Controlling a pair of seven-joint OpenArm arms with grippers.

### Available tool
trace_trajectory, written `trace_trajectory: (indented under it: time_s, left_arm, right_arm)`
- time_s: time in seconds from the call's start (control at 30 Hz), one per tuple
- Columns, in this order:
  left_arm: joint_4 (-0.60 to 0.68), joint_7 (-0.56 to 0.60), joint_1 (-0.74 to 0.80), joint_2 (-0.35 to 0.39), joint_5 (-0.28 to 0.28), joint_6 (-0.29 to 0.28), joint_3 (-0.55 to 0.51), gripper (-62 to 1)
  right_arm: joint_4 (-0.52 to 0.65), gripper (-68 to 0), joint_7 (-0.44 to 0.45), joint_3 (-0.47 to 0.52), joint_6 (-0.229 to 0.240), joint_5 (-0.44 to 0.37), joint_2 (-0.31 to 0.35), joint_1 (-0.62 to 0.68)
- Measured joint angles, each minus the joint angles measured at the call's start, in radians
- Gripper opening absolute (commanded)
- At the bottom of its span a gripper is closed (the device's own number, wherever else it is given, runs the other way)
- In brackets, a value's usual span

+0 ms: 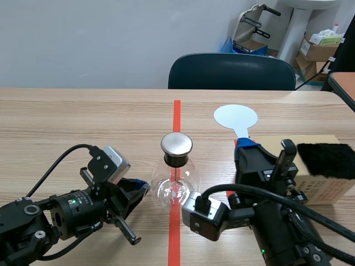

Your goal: Do the electroscope experiment

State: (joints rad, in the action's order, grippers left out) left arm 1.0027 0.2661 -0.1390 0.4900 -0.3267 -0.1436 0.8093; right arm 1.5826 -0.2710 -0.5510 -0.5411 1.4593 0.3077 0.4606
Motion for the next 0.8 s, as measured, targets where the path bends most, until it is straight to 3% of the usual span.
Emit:
trace_trajectory:
  time_s: [0.17,0.8]
  left_arm:
    - [0.0,0.0,0.0,0.0,0.032,-0.017,-0.001,-57.8]
    - [0.0,0.002,0.0,0.012,0.032,-0.034,0.0,-57.8]
  right_arm:
    - [0.0,-66.2,0.0,0.0,0.0,0.0,0.0,0.0]
    - [0.0,-66.2,0.0,0.0,0.0,0.0,0.0,0.0]
